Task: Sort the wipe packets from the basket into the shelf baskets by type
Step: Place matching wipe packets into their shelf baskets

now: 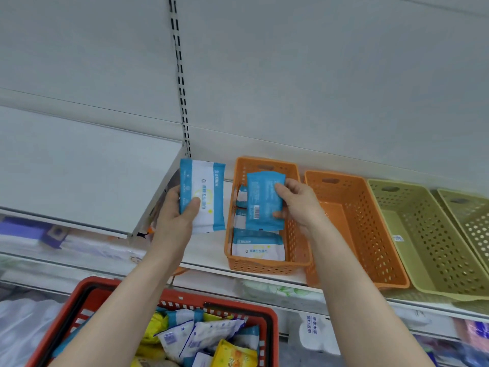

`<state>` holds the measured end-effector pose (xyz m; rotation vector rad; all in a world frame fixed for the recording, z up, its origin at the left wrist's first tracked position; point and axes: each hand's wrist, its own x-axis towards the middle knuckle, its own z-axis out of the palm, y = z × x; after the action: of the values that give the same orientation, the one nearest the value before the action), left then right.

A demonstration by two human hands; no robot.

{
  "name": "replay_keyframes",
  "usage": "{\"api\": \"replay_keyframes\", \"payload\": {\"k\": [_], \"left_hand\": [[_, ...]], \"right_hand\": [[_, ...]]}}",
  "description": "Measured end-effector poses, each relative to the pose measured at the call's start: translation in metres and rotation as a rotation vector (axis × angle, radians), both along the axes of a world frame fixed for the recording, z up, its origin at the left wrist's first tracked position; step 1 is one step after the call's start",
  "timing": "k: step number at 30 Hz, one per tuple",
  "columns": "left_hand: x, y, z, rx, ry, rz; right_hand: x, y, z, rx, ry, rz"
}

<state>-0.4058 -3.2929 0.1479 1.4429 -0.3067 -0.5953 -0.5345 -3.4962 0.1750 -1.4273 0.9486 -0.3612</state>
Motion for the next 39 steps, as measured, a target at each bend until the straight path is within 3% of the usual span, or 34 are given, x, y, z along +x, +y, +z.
{"api": "replay_keyframes", "payload": {"k": [2,4,6,9,10,14,20,24,32,34,36,39], "left_hand": [[0.001,-0.001,0.0,0.007,-0.005,-0.011],[0.004,-0.005,0.001,0.009,0.0,-0.007],[0.006,-0.009,0.002,0.013,0.0,-0.008],[0.008,-0.013,0.004,0.02,-0.004,-0.009],[0.009,-0.015,0.004,0.022,-0.004,-0.006],[0.008,-0.016,0.0,0.031,-0.007,-0.023],[0.006,-0.017,-0.005,0.053,-0.002,-0.043],[0.009,-0.016,-0.01,0.061,-0.017,-0.034],[0.007,-0.018,-0.011,0.069,-0.028,-0.026],[0.005,-0.019,-0.009,0.063,-0.019,-0.021],[0.002,-0.021,-0.006,0.061,-0.007,-0.026],[-0.003,-0.022,0.0,0.052,-0.011,-0.066]], "right_hand": [[0.007,-0.016,-0.006,-0.263,0.072,-0.047],[0.013,-0.025,-0.015,-0.705,0.151,-0.036],[0.023,-0.025,-0.03,-0.944,0.301,0.108],[0.031,-0.018,-0.062,-0.87,0.796,0.593],[0.03,-0.019,-0.07,-0.811,0.858,0.651],[0.02,-0.035,-0.069,-0.811,0.741,0.41],[0.032,-0.028,-0.079,-1.064,0.936,0.721],[0.048,-0.036,-0.082,-1.175,0.891,0.576],[0.065,-0.047,-0.097,-1.111,0.817,0.523],[0.061,-0.045,-0.089,-1.045,0.715,0.444],[0.055,-0.034,-0.067,-0.824,0.471,0.271],[0.043,-0.003,-0.022,-0.254,0.108,0.191]]}}
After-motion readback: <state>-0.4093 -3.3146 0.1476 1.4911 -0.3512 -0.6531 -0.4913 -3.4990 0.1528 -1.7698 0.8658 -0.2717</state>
